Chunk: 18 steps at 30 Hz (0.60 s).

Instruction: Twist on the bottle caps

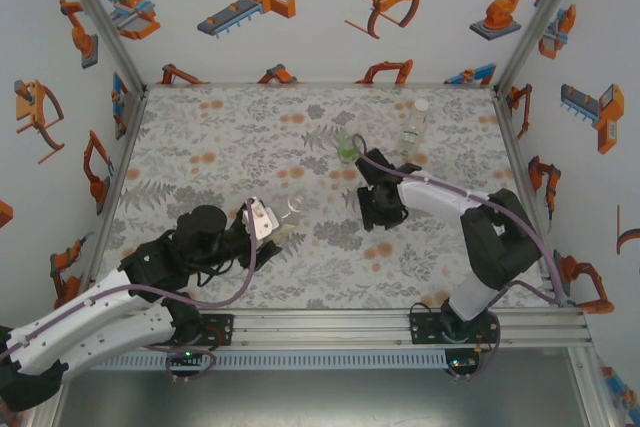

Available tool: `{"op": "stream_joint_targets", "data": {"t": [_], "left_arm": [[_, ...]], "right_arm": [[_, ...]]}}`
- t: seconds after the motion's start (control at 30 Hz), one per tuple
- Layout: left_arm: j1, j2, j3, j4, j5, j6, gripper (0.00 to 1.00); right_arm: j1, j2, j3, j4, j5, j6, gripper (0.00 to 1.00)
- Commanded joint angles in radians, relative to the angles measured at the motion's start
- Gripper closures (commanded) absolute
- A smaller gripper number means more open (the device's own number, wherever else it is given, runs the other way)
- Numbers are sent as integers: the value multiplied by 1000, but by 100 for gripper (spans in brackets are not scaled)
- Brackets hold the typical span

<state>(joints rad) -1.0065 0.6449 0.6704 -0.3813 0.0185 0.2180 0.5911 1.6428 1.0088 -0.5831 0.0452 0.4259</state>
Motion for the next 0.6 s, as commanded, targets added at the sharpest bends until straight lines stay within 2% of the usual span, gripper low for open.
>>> {"op": "stream_joint_targets", "data": {"t": [0.0,0.57], "left_arm": [[5,-4,27,20,7,-6,100],[6,30,42,30,23,-2,100]], "right_arm": [[-14,-47,-4,-9,24,-16,52],[-37,55,-47,77,-33,-25,54]]}}
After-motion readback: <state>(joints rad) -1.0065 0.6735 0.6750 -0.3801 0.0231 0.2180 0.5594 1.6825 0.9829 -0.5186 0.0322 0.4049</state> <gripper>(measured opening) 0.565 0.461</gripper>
